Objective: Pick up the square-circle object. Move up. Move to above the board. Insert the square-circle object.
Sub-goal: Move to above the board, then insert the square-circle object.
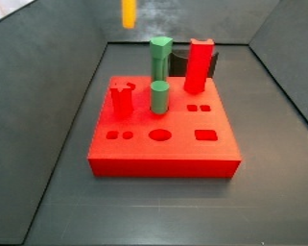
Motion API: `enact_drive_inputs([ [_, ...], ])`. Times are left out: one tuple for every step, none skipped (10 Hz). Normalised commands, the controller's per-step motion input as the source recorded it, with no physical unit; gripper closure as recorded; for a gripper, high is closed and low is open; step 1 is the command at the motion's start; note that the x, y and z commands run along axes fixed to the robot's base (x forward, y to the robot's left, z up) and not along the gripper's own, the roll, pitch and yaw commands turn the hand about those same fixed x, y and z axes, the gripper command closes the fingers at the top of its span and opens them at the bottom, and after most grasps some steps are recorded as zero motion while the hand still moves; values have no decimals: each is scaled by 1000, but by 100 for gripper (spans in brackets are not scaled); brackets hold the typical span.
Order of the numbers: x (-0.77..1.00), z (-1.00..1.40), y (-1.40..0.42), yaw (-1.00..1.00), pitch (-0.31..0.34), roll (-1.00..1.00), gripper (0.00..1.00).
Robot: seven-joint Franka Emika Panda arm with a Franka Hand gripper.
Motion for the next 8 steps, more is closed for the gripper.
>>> enact_drive_inputs([
  [512,-7,-798,8,42,33,100],
  [324,-5,-448,6,55,58,100],
  [198,12,-243,7,59,66,100],
  [0,-137,0,-1000,0,0,100],
  [0,-137,0,-1000,0,0,100],
  [0,-137,0,-1000,0,0,100],
  [0,-117,0,-1000,0,0,100],
  [0,-117,0,-1000,-3,0,100],
])
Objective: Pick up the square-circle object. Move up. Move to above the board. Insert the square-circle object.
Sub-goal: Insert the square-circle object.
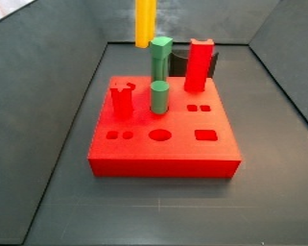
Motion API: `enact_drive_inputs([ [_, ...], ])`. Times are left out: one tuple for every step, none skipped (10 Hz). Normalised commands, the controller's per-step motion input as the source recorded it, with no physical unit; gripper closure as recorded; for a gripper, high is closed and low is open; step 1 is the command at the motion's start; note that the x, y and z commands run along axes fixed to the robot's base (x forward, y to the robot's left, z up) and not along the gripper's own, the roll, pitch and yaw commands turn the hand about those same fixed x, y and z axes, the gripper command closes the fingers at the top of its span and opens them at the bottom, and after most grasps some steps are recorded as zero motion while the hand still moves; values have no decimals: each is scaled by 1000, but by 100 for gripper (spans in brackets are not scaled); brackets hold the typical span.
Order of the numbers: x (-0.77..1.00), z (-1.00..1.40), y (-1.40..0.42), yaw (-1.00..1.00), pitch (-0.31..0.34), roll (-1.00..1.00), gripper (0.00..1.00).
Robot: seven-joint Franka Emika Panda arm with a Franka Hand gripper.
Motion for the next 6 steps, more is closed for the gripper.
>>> enact_drive_inputs([
  [0,-114,0,-1000,-4,0,100],
  [0,-111,0,-1000,0,0,100],
  [0,-194,-154,-931,-16,0,100],
  [0,-286,-214,-883,-50,-23,100],
  [0,-351,-257,-860,-136,-31,100],
  [0,-357,-243,-874,-154,-29,100],
])
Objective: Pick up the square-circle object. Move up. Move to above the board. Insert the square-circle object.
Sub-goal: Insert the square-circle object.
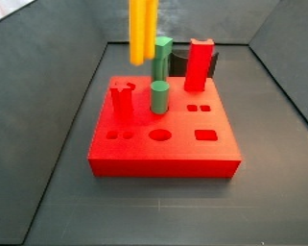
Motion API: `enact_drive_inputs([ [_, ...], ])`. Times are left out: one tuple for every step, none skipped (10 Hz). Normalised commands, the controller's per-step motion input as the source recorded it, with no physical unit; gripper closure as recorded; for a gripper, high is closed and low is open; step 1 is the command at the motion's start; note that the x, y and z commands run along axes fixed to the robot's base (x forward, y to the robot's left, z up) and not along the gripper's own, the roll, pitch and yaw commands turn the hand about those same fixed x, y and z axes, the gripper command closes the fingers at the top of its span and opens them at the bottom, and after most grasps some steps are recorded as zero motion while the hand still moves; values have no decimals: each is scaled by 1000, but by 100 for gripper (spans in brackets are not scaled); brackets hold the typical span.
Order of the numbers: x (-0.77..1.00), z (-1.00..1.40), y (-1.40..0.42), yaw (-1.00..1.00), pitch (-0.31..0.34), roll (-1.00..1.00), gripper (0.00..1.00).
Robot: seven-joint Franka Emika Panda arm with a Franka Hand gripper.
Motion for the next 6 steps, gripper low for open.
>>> enact_drive_inputs([
  [0,-337,-131,-963,-96,-26,100],
  [0,-366,-14,-1000,-66,-34,100],
  [0,-366,0,-1000,-61,-37,100],
  [0,-411,-23,-1000,-93,-47,100],
  [0,-454,-109,-929,-94,-61,100],
  [0,-446,-120,-917,-87,-63,100],
])
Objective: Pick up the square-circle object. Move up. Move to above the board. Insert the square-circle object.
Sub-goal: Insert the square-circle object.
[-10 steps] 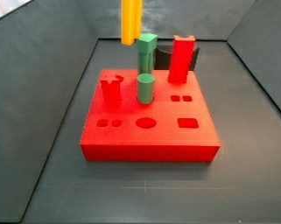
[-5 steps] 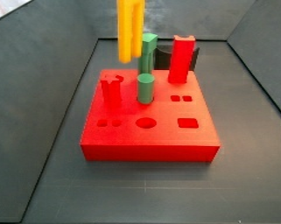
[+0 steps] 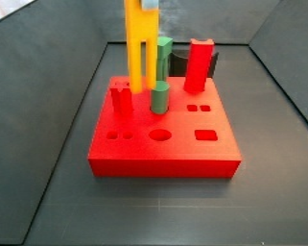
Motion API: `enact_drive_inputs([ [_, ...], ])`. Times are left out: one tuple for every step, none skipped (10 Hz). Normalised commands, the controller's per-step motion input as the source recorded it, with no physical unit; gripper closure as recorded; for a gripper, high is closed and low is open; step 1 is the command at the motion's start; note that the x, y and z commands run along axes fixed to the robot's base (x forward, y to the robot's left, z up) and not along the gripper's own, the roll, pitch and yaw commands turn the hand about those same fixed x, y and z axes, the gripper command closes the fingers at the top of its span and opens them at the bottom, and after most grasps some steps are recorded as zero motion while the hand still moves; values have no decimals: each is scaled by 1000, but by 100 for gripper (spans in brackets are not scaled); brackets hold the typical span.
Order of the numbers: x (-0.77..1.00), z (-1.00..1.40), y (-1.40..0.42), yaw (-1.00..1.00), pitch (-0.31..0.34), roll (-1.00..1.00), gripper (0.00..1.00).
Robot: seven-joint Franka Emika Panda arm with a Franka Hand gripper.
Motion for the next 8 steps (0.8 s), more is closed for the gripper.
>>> enact_drive_inputs([
  [0,-380,-129,-911,-60,-40,100],
  [-63,-334,-166,-843,-49,-21,100],
  [-140,-303,-171,-794,-39,-4,100],
  [-226,-289,-180,-729,-27,0,100],
  [-186,-283,-140,-780,-24,0,100],
  [-237,-240,-166,-731,-11,0,100],
  [-403,-257,-214,-540,0,0,100],
  [-383,-266,-146,-343,0,0,100],
])
